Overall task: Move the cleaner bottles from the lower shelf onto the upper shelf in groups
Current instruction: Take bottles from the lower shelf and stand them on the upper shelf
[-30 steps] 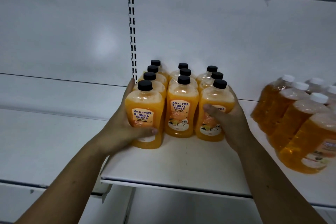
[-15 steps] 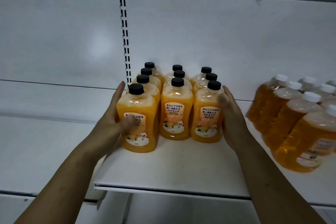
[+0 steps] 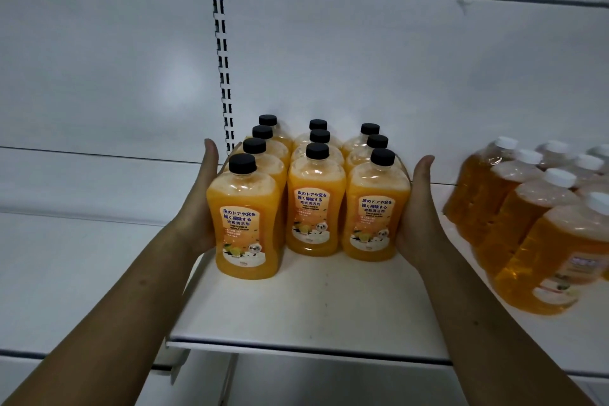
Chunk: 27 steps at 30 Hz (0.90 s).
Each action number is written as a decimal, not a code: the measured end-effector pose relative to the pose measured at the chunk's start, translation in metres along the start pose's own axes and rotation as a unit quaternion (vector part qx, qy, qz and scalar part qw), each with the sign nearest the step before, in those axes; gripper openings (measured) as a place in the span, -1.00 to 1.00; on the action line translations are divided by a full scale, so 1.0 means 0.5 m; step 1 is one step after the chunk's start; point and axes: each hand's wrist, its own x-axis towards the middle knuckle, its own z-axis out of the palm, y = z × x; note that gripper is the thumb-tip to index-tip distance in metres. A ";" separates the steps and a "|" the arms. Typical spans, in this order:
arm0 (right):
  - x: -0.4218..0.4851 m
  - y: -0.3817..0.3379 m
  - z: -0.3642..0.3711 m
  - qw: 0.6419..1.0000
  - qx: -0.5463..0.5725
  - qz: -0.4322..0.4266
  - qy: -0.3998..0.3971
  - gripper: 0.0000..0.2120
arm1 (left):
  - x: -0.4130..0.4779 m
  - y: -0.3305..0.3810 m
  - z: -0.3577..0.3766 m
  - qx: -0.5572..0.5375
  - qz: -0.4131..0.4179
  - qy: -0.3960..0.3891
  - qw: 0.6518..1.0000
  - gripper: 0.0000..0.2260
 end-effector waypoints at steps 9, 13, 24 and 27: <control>-0.007 0.002 0.009 1.000 -0.017 -0.013 0.015 -0.09 | 0.003 0.001 -0.003 0.011 -0.001 0.003 1.000 -0.25; -0.013 0.002 0.004 0.999 -0.018 -0.018 0.032 -0.09 | 0.002 0.002 -0.004 0.002 0.005 0.005 1.000 -0.26; -0.036 0.008 -0.001 0.998 -0.038 0.037 0.026 -0.13 | 0.010 -0.012 -0.001 -0.006 0.029 0.009 1.000 -0.35; -0.039 0.006 -0.001 0.998 -0.039 0.041 0.026 -0.14 | 0.004 -0.012 0.005 0.012 0.029 0.018 0.999 -0.36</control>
